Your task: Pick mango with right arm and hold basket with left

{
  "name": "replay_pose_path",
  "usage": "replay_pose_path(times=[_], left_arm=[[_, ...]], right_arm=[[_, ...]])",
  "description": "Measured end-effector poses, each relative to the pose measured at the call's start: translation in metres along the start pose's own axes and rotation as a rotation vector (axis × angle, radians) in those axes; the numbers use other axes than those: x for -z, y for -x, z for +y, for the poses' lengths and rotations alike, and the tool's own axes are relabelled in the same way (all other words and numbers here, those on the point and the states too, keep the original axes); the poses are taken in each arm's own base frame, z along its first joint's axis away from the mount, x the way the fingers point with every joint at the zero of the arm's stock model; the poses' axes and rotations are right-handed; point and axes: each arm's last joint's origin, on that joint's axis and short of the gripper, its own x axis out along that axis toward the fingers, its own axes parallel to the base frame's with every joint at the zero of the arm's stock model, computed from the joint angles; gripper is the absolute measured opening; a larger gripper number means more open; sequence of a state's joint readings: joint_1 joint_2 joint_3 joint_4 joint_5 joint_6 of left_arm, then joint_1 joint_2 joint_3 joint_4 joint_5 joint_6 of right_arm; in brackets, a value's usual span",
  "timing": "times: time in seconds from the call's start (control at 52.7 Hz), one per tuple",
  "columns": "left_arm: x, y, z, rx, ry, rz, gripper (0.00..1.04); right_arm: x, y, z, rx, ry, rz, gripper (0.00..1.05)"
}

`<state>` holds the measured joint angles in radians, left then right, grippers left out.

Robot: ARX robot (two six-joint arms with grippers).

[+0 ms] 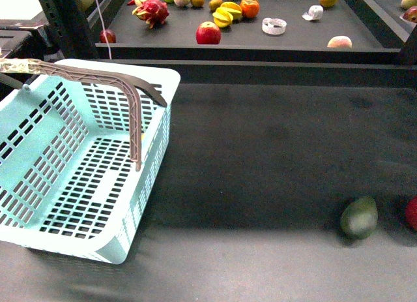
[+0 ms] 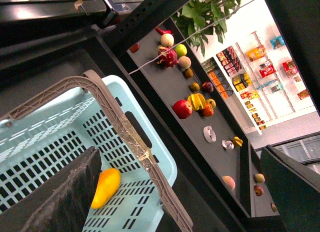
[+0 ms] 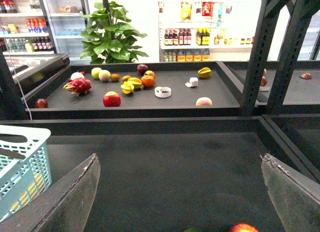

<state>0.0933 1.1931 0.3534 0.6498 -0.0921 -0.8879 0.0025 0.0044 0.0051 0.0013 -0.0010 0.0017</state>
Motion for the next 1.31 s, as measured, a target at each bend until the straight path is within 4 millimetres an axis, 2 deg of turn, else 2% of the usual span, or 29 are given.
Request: replay_pose_path(times=[0.114,0.133,0.228,0.341,0.512,0.588,0.74,1.308], left_arm=[[-0.001,0.002,0.0,0.01,-0.041,0.002,0.99],[0.0,0.002,0.002,0.036,-0.091,0.014,0.96],[0.005,0.012,0.006,0.225,-0.403,-0.01,0.78],[0.01,0.026,0.008,0.256,-0.696,-0.062,0.59],[0.02,0.046,0.012,0.231,-0.835,-0.087,0.27],[0.027,0.057,0.013,0.254,-0.859,-0.079,0.05],[0.033,0.067,0.024,0.248,-0.866,-0.078,0.04],[0.027,0.095,0.024,0.264,-0.87,-0.109,0.04]], right_arm=[[0.0,0.0,0.0,0.0,0.0,0.0,0.96],[0.0,0.0,0.0,0.0,0.0,0.0,0.96],[0.0,0.0,0.0,0.0,0.0,0.0,0.96],[0.0,0.0,0.0,0.0,0.0,0.0,0.96],[0.0,0.0,0.0,0.0,0.0,0.0,0.96],[0.0,0.0,0.0,0.0,0.0,0.0,0.96],[0.0,0.0,0.0,0.0,0.0,0.0,0.96],[0.0,0.0,0.0,0.0,0.0,0.0,0.96]])
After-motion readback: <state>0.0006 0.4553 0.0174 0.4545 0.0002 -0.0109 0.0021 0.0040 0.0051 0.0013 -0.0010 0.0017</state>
